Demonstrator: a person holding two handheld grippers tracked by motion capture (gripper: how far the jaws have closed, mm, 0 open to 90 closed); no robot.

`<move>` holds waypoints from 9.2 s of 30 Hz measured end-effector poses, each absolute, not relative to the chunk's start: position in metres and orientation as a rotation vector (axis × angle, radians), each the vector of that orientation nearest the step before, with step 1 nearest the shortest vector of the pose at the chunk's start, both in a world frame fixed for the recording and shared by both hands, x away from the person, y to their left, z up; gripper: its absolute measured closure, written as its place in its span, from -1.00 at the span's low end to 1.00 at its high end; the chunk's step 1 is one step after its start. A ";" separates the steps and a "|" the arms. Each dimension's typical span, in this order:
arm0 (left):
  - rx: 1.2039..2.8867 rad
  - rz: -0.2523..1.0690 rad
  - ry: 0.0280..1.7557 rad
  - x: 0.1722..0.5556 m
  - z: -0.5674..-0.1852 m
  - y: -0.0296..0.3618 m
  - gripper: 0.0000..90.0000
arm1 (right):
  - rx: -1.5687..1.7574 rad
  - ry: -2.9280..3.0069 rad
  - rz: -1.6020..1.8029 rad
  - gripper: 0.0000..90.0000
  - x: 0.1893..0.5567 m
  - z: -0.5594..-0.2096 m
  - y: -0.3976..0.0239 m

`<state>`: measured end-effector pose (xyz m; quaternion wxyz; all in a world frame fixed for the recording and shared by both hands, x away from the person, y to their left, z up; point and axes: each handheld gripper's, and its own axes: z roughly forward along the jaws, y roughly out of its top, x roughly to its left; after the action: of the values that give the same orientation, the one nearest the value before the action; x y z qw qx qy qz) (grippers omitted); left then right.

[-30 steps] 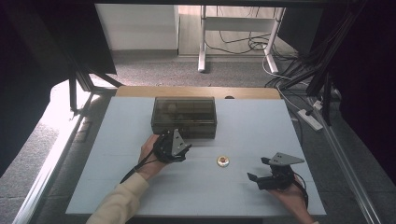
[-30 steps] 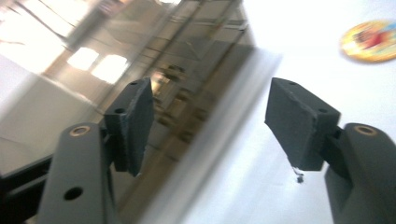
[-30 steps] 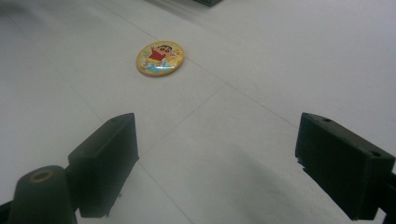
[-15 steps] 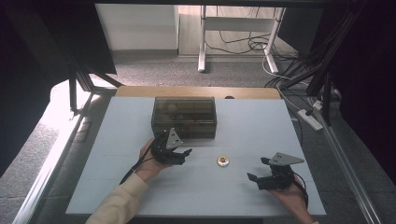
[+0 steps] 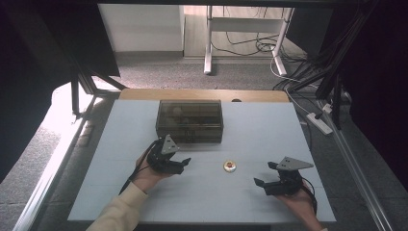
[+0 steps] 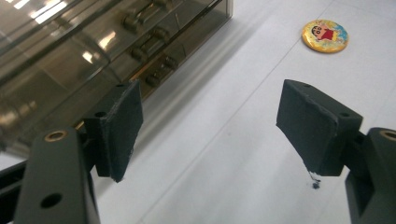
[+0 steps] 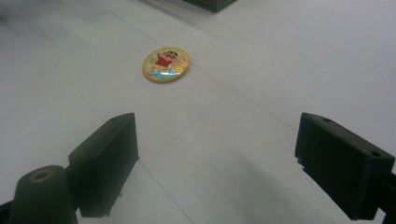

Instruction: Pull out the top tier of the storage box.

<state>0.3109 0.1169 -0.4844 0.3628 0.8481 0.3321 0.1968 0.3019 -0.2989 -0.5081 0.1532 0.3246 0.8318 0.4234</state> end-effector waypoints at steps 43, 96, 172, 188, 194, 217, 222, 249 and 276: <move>2.090 0.416 1.022 0.307 -0.486 0.162 -0.51 | 0.852 2.443 1.249 -0.66 0.324 -0.487 -0.251; 2.048 0.452 1.102 0.337 -0.475 0.183 -0.51 | 0.819 2.483 1.284 -0.49 0.379 -0.465 -0.184; 2.021 0.590 1.122 0.352 -0.486 0.195 0.73 | 0.890 2.399 1.240 0.64 0.412 -0.473 -0.165; 2.033 0.607 1.120 0.350 -0.486 0.195 0.83 | 0.857 2.397 1.204 0.75 0.411 -0.473 -0.166; 2.040 0.610 1.115 0.349 -0.486 0.194 0.84 | 0.857 2.399 1.201 0.75 0.410 -0.473 -0.166; 2.067 0.598 1.100 0.342 -0.483 0.195 0.84 | 0.857 2.443 1.185 0.76 0.406 -0.469 -0.167; 2.071 0.598 1.098 0.341 -0.483 0.195 0.84 | 0.860 2.451 1.188 0.76 0.405 -0.469 -0.167; 2.084 0.601 1.073 0.334 -0.484 0.196 0.84 | 0.853 2.491 1.176 0.76 0.401 -0.466 -0.169; 2.091 0.593 1.060 0.327 -0.484 0.196 0.85 | 0.829 2.522 1.157 0.76 0.396 -0.462 -0.170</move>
<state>0.3272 0.1964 -0.4838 0.3539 0.8088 0.4100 0.2292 0.3961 -0.1696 -0.4618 0.1226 0.2841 0.8643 0.3966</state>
